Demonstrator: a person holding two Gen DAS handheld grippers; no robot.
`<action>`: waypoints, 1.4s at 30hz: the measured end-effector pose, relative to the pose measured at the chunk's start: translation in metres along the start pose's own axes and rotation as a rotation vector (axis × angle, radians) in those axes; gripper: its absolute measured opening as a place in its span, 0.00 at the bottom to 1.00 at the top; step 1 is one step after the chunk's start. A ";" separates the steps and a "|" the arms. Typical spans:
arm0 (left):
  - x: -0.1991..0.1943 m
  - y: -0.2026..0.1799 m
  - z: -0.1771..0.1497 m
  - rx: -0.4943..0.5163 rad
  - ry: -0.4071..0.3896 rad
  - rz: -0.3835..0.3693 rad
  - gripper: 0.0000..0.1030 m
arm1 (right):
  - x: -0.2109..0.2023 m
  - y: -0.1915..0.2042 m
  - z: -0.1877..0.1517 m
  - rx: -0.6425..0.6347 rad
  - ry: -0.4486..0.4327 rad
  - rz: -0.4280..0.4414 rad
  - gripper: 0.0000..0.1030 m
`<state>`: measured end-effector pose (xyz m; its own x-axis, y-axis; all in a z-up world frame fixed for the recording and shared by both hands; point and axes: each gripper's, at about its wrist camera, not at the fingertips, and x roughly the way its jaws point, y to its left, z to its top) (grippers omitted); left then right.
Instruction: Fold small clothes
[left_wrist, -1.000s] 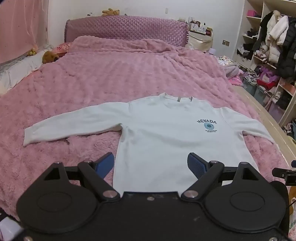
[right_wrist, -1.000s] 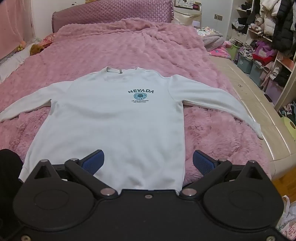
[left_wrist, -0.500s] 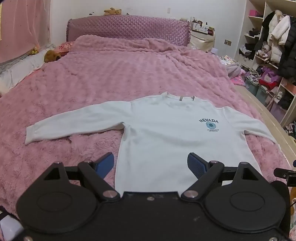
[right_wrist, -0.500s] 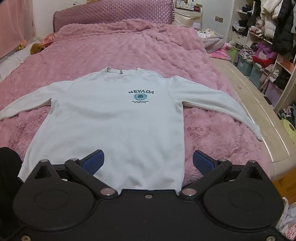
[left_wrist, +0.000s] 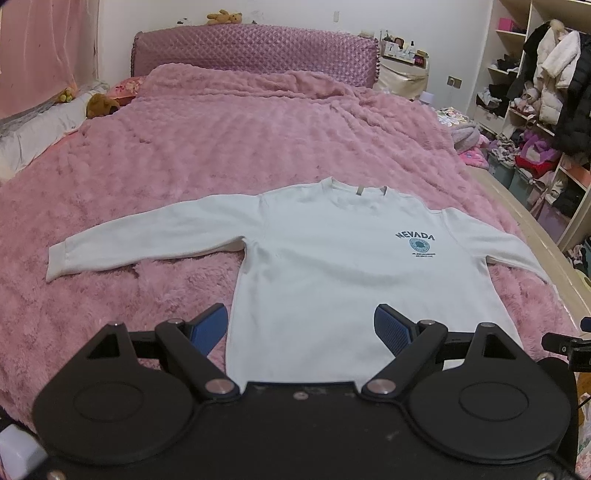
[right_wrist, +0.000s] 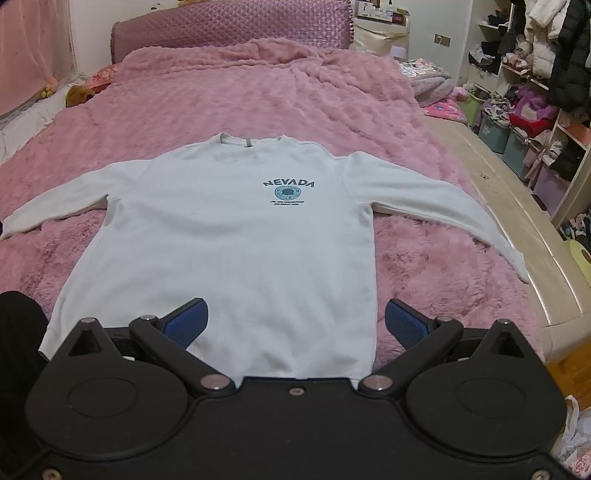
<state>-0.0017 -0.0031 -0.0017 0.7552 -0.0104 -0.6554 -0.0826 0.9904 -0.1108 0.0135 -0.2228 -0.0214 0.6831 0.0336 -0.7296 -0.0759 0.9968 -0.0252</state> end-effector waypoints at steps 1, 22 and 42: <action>0.000 0.000 0.000 0.000 0.001 0.001 0.86 | 0.001 0.000 0.000 0.000 0.003 0.000 0.97; 0.001 0.004 0.000 -0.026 0.010 0.018 0.86 | 0.008 -0.001 -0.002 0.001 0.011 -0.008 0.97; 0.006 0.009 -0.001 -0.052 0.014 0.046 0.86 | 0.010 0.004 -0.004 -0.017 0.020 -0.009 0.97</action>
<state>0.0017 0.0059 -0.0072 0.7406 0.0327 -0.6712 -0.1508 0.9814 -0.1186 0.0172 -0.2185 -0.0312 0.6693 0.0226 -0.7427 -0.0820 0.9957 -0.0436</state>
